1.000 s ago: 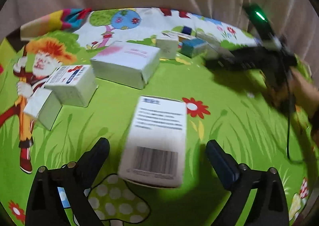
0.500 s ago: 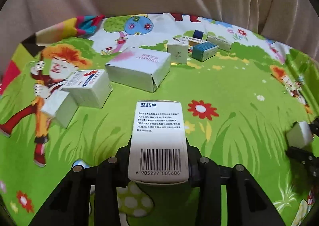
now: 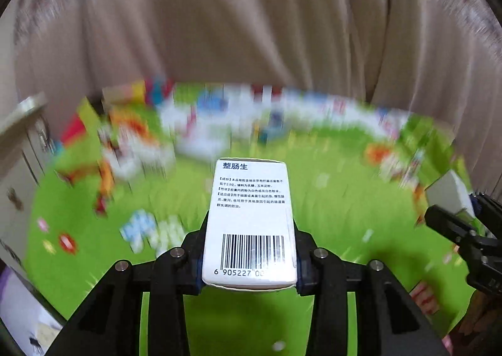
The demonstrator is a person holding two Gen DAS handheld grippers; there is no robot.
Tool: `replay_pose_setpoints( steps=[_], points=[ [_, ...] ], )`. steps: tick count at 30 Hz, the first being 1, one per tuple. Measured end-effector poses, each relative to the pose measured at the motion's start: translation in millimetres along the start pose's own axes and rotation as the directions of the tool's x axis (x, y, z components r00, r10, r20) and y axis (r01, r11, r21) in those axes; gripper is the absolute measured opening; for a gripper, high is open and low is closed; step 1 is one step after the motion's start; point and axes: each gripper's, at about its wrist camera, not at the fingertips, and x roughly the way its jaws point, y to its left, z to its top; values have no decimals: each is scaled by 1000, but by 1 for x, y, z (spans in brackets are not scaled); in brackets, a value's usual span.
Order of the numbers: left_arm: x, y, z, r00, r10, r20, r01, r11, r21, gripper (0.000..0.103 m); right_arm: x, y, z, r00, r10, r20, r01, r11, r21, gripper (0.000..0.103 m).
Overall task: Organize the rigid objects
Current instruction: 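Lift and carry the barcode box and white cube box over the storage box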
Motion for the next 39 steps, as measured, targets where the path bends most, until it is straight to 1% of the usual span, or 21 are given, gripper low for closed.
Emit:
replay_pose_setpoints(
  steps=[1,2,3,4,5,8,10,12,17,24,30,35,39],
  points=[
    [-19,-3,8,997,1,78,-1,1000,3,41,-18,4,8,997,-9,81,10,1000,-15,62],
    [-39,-7,14,987,10,159,-11,1000,8,41,-40,10,17,982,-24,186,31,999,-33,62],
    [-53,-9,18,977,18,214,-21,1000,13,41,-54,14,23,969,-36,246,49,998,-45,62],
    [-69,-13,22,960,24,278,-31,999,19,41,-67,21,29,951,-53,304,74,995,-60,62],
    [-84,-15,25,942,30,335,-41,999,25,41,-81,28,35,929,-81,361,116,990,-76,62],
    [-112,-18,29,904,28,426,-47,998,34,41,-102,43,44,892,-105,440,161,982,-93,62],
    [-122,-18,30,895,22,445,-43,998,37,41,-113,51,48,874,-107,474,175,979,-101,62],
    [-127,-16,31,894,16,447,-37,999,37,41,-120,58,51,866,-101,489,178,978,-113,62],
    [-131,-10,27,898,25,440,-41,999,27,41,-127,64,55,867,-79,492,157,980,-119,62],
    [-134,2,13,908,46,416,-49,999,-4,41,-126,65,54,877,-52,478,130,983,-133,62],
    [-137,17,4,911,73,406,-67,997,-28,41,-124,76,55,885,-17,466,105,981,-164,62],
    [-142,34,-7,914,105,391,-90,994,-58,41,-120,92,53,895,37,445,60,978,-202,62],
    [-148,51,-15,913,143,381,-115,989,-96,41,-114,111,53,903,99,418,11,967,-253,62]
  ],
)
